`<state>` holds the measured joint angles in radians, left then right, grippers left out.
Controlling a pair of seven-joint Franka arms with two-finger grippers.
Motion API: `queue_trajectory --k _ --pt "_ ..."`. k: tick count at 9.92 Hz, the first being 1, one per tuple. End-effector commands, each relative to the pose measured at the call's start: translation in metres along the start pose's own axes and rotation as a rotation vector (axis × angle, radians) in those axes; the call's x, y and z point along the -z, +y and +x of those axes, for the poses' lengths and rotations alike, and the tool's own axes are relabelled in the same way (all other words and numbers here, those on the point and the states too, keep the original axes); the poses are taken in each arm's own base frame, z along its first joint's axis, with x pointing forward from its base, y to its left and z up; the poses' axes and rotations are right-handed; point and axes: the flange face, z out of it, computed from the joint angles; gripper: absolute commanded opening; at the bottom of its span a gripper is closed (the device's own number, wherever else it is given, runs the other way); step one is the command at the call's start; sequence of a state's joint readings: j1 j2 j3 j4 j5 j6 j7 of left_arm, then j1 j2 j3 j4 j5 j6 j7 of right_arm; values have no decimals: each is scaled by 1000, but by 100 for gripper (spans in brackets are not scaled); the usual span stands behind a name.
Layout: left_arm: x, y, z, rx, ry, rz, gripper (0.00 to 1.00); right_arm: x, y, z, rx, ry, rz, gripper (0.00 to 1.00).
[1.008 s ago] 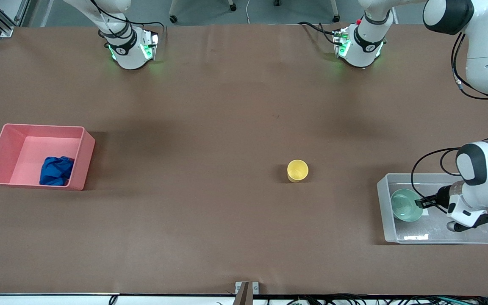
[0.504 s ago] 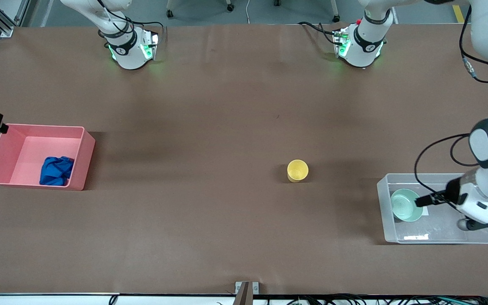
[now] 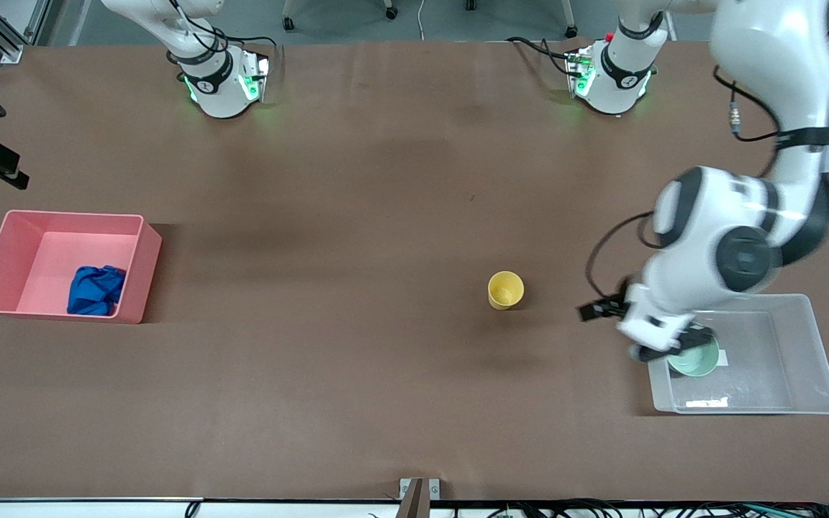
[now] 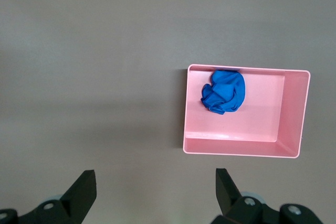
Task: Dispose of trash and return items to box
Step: 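Move the left gripper over to the yellow cup and grasp it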
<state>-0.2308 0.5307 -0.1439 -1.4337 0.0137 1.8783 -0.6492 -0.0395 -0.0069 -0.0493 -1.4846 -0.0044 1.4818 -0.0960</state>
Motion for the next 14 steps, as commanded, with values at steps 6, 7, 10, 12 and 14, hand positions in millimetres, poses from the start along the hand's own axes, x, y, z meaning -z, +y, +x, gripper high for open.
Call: queue_trajectory --k 6,7,10,12,14 --pt "-143 48 -53 76 -6 13 76 18 -12 -5 4 39 -16 100" --pt "-152 56 -61 61 -16 23 73 17 -11 -4 3 39 -18 100" --pt "-168 59 -66 74 -35 39 58 14 -11 -2 4 36 -16 100" --pt "-172 60 -67 73 -38 41 22 14 -11 -1 4 38 -15 100" --pt "-160 63 -64 88 -24 25 1 14 -11 -1 4 38 -15 100"
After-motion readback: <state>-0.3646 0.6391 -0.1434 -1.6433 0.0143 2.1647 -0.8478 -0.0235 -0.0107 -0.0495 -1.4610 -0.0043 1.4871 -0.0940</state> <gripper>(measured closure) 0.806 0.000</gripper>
